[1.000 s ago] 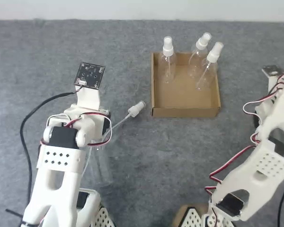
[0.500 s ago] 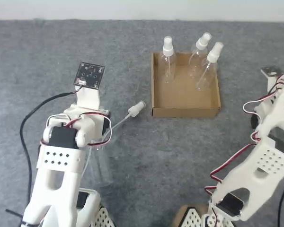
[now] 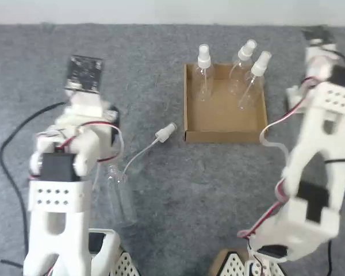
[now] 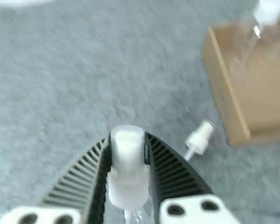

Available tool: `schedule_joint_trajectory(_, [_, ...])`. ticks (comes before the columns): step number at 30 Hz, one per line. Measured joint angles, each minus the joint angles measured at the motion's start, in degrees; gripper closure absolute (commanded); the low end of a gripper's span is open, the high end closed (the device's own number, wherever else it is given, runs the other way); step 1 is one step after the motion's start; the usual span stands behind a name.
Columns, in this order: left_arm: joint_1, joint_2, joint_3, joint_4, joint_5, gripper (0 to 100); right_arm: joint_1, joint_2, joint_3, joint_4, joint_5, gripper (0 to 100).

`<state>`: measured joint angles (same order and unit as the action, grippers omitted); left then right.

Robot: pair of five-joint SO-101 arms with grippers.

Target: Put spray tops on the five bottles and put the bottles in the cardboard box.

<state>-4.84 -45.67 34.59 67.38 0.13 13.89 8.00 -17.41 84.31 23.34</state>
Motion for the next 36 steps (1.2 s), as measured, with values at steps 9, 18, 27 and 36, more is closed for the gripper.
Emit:
schedule_joint_trajectory(9, [-3.69, 0.00, -8.35, 3.60, 3.96, 99, -24.35, -34.11, 40.09, -21.71, -8.35, 99.4])
schedule_joint_trajectory(18, [-2.20, -8.44, -10.02, 5.36, 5.98, 99, -51.78, -43.52, 53.80, -33.76, -16.35, 99.3])
schedule_joint_trajectory(27, [-1.85, -15.47, -10.11, 0.26, 7.56, 99, -62.95, -42.37, 64.18, -45.27, -16.97, 99.2])
schedule_joint_trajectory(36, [-1.93, -10.29, -10.11, -14.33, 20.57, 99, -65.05, -51.08, 80.00, -63.91, -17.32, 99.2])
